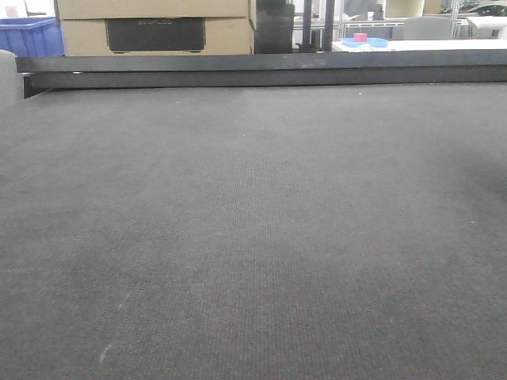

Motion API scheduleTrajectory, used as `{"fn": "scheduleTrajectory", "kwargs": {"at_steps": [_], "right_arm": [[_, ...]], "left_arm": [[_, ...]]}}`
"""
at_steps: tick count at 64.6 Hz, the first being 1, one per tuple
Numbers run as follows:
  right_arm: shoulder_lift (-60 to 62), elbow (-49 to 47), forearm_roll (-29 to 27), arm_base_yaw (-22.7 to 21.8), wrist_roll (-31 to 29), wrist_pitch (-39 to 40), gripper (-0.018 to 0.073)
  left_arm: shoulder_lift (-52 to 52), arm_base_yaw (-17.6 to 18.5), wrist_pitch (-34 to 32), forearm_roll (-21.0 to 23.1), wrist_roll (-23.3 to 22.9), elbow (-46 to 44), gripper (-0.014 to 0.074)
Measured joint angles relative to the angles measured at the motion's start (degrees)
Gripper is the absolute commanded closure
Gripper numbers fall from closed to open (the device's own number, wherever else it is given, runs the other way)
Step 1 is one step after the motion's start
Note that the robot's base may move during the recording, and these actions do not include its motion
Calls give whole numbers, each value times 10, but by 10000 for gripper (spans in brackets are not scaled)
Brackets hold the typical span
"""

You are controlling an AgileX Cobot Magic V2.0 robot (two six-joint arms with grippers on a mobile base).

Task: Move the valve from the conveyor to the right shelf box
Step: 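Descend the left gripper onto the second valve and close it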

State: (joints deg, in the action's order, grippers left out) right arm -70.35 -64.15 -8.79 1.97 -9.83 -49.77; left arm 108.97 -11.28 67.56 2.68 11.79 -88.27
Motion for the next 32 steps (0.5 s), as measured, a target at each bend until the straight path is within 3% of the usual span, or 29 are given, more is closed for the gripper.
{"fn": "scheduleTrajectory", "kwargs": {"at_steps": [9, 32], "right_arm": [[0, 0, -1, 0, 0, 2, 712], [0, 0, -1, 0, 0, 7, 712]], "left_arm": [[0, 0, -9, 2, 2, -1, 707], [-29, 17, 2, 24, -1, -1, 708]]}}
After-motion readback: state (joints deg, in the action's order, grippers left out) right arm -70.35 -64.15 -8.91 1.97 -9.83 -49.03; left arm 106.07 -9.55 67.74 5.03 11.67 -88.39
